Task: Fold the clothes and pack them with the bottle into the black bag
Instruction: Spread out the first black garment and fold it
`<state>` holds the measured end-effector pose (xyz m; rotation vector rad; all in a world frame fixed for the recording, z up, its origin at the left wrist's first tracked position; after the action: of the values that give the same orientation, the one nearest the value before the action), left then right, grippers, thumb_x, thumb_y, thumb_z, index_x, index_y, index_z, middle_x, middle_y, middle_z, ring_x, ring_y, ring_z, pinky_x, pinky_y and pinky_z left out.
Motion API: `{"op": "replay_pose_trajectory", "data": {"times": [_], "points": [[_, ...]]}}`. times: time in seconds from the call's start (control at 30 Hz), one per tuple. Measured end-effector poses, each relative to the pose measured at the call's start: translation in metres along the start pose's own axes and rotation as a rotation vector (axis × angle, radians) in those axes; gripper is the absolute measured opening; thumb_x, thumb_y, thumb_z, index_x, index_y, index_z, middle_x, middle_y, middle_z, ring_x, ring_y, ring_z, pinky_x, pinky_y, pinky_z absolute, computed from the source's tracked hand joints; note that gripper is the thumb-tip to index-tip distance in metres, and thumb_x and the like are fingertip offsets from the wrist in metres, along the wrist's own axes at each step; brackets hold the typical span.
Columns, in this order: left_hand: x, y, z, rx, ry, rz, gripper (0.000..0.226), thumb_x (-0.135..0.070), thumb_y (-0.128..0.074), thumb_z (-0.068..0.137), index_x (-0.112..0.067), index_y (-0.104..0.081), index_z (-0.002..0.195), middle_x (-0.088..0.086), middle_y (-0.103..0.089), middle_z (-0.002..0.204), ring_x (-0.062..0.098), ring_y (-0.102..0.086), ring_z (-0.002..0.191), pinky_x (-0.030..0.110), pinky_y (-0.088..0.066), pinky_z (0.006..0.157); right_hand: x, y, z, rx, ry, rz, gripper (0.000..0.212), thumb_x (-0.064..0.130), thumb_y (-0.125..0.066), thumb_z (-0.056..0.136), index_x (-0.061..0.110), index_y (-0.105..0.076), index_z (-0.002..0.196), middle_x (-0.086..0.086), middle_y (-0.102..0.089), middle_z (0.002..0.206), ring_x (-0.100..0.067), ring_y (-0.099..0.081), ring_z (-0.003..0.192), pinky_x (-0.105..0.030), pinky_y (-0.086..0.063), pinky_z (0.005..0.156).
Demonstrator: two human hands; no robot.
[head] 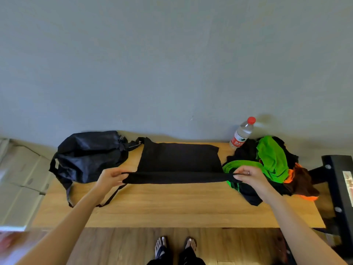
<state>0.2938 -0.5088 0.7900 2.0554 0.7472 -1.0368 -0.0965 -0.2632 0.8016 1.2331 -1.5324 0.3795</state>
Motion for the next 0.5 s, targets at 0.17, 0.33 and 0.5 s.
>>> {"op": "replay_pose_trajectory", "data": {"times": [0.17,0.33,0.5], "points": [[0.028,-0.009,-0.017,0.020,0.098,-0.017,0.018,-0.003,-0.057,0.090,-0.011,-0.068,0.102,0.009,-0.070,0.096,0.018,-0.066,0.089,0.016,-0.052,0.062,-0.019,-0.010,-0.012,0.044,-0.063,-0.025,0.003,-0.002,-0.065,0.083,0.000,-0.065,0.081,-0.011,-0.064,0.075,-0.021,-0.059,0.075,-0.028,-0.045,0.070],[0.038,-0.013,-0.027,-0.003,0.121,0.014,0.018,-0.003,-0.059,0.089,-0.018,-0.066,0.095,-0.002,-0.065,0.084,0.008,-0.059,0.074,0.013,-0.047,0.055,-0.029,-0.016,-0.018,0.045,-0.102,-0.040,0.002,-0.001,-0.064,0.085,0.000,-0.066,0.085,-0.015,-0.065,0.077,-0.024,-0.059,0.074,-0.034,-0.046,0.069],[0.037,-0.012,-0.016,-0.022,0.123,0.029,0.017,-0.004,-0.059,0.089,-0.018,-0.065,0.097,0.000,-0.066,0.091,0.010,-0.061,0.084,0.019,-0.048,0.066,-0.031,-0.020,-0.007,0.028,-0.112,-0.018,0.005,-0.002,-0.064,0.084,0.002,-0.065,0.083,-0.011,-0.065,0.076,-0.021,-0.059,0.075,-0.033,-0.045,0.069]]}}
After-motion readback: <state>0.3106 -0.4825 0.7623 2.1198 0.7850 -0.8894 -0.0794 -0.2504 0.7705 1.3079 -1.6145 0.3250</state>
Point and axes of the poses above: each hand's wrist, its own z-axis towards the middle knuckle, its own y-axis out of the back of the hand, x = y × z, the point moved 1 cm from there along z, towards the middle knuckle
